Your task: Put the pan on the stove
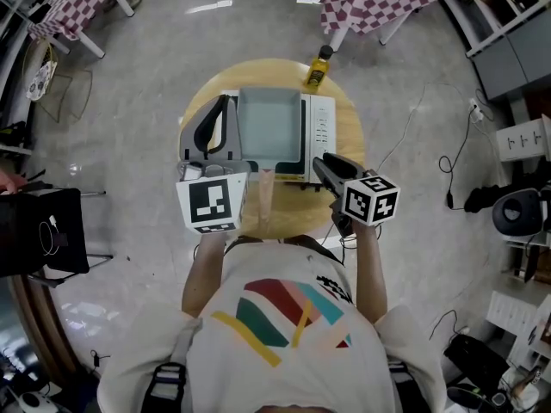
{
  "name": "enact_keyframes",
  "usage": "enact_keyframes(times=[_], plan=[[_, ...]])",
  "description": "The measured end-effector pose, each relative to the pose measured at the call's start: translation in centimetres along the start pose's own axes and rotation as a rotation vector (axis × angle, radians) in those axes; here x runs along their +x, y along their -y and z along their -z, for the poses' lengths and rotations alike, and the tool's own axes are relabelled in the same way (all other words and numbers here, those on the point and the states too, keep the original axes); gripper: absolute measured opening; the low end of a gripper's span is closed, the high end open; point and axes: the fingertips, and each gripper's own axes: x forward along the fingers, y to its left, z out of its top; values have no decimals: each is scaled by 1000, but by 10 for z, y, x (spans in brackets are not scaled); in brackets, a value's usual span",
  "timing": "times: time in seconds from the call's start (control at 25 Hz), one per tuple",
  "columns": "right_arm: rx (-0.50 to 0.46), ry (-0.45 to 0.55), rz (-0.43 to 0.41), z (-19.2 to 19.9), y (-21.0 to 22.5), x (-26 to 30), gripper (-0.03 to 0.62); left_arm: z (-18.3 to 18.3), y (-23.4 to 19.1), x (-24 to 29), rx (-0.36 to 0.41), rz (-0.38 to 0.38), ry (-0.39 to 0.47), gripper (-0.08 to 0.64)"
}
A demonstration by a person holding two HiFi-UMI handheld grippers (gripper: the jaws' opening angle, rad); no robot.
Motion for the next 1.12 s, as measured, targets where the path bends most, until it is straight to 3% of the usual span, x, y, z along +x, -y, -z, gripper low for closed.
enact_keyframes(times=[0.2, 0.48, 0.6, 0.8, 1.12], plan=[[-265, 215, 251, -97, -2, -32, 101, -3, 3, -2, 6, 7, 10, 8], [-417, 545, 409, -176, -56, -65, 77, -9, 6, -4, 24, 20, 21, 7], [-454, 619, 423, -182, -78, -63, 4, -9, 11, -8, 29, 38, 12, 7], [-457, 639, 391, -178, -97, -50, 0, -10, 13, -15, 41, 50, 7, 8], [-464, 624, 359, -176, -106, -37, -1, -11, -8, -19, 14, -1, 18, 8]])
